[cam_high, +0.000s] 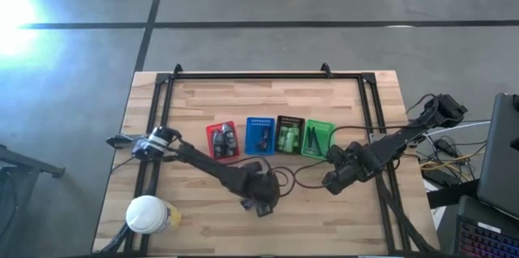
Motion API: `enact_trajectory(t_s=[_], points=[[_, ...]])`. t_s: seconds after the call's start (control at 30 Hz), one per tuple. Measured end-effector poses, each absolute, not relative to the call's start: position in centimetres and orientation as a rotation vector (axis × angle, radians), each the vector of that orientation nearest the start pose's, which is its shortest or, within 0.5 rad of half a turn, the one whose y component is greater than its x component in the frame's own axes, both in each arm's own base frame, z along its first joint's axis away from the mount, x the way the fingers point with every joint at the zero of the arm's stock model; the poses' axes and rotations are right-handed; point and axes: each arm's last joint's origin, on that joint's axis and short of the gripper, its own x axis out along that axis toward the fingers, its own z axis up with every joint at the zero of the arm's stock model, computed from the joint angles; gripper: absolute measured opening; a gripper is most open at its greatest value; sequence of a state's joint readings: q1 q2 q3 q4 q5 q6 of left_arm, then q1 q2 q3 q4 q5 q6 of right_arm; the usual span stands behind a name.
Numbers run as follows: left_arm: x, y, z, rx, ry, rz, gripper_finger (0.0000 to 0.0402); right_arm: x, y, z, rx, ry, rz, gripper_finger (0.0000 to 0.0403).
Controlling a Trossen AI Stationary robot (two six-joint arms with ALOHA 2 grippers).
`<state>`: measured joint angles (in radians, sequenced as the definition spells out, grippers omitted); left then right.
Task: Pick & Place Travel size toiletries
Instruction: Put the shave cream into the blue bin, then return to Home Position
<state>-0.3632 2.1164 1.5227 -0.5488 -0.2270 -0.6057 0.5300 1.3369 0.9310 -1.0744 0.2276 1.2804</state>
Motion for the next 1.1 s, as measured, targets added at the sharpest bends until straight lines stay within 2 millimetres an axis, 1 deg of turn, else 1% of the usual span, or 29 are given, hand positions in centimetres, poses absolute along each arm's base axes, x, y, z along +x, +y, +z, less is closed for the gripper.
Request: enact_trajectory(t_s=[0.07, 0.1, 0.17, 0.23, 0.33, 0.37, 0.43, 0.5, 0.53, 0.6, 0.67, 0.7, 0.73, 0.77, 0.83, 0.9, 0.93, 0.97, 1.03, 1.1], points=[[40.5, -14.3, 15.9, -0.227, 1.088, 0.231, 0.0142, 19.0, 10.4, 22.3, 0.522, 1.247, -0.629, 0.0364], [40.3, -14.0, 16.4, -0.238, 1.093, 0.246, 0.0126, 19.0, 10.5, 22.4, 0.518, 1.243, -0.626, 0.0364], [39.9, -13.1, 18.0, -0.274, 1.079, 0.279, 0.0127, 19.0, 10.7, 22.7, 0.514, 1.227, -0.62, 0.0364], [39.2, -11.8, 20.9, -0.319, 1.027, 0.334, 0.0127, 19.0, 10.8, 23.1, 0.508, 1.197, -0.613, 0.0364], [37.9, -8.6, 25.5, -0.39, 0.888, 0.484, 0.0127, 18.9, 10.8, 23.8, 0.523, 1.143, -0.616, 0.0364], [37.4, -7.2, 26.6, -0.425, 0.838, 0.541, 0.0127, 18.7, 10.7, 24.0, 0.53, 1.132, -0.622, 0.0364], [36.8, -4.0, 27.9, -0.509, 0.758, 0.639, 0.0127, 18.4, 10.4, 24.4, 0.557, 1.1, -0.64, 0.0364], [36.5, -0.5, 28.4, -0.605, 0.678, 0.713, 0.0127, 18.1, 10.1, 24.6, 0.574, 1.076, -0.669, 0.0364], [36.5, 1.1, 28.3, -0.64, 0.645, 0.736, 0.0127, 17.9, 10.0, 24.7, 0.584, 1.061, -0.676, 0.0364], [36.5, 3.9, 27.5, -0.702, 0.591, 0.764, 0.0127, 17.7, 9.8, 24.7, 0.604, 1.046, -0.685, 0.0364], [36.5, 5.8, 26.1, -0.773, 0.592, 0.741, 0.0127, 17.6, 9.8, 24.7, 0.614, 1.04, -0.693, 0.0364], [36.5, 6.4, 25.3, -0.816, 0.607, 0.72, 0.0127, 17.6, 9.7, 24.6, 0.616, 1.037, -0.697, 0.0364], [36.4, 6.7, 24.5, -0.86, 0.628, 0.71, 0.0129, 17.6, 9.7, 24.6, 0.614, 1.036, -0.702, 0.0364], [36.3, 6.7, 23.6, -0.897, 0.656, 0.718, 0.0141, 17.5, 9.7, 24.5, 0.609, 1.035, -0.709, 0.0364], [35.9, 6.6, 21.9, -0.931, 0.702, 0.751, 0.0183, 17.6, 9.7, 24.3, 0.6, 1.031, -0.717, 0.0364], [35.6, 6.4, 21.0, -0.943, 0.729, 0.765, 0.023, 17.5, 9.6, 24.1, 0.587, 1.04, -0.727, 0.0364], [35.5, 6.3, 21.0, -0.943, 0.731, 0.766, 0.0251, 17.5, 9.6, 24.1, 0.579, 1.046, -0.731, 0.0364], [35.4, 6.3, 21.3, -0.945, 0.718, 0.758, 0.0271, 17.5, 9.6, 24.0, 0.575, 1.048, -0.734, 0.0364], [35.1, 6.2, 22.7, -0.933, 0.675, 0.732, 0.0302, 17.5, 9.6, 24.0, 0.568, 1.053, -0.736, 0.0364], [34.8, 5.9, 25.4, -0.873, 0.607, 0.654, 0.0324, 17.5, 9.6, 24.0, 0.554, 1.059, -0.721, 0.0364]])
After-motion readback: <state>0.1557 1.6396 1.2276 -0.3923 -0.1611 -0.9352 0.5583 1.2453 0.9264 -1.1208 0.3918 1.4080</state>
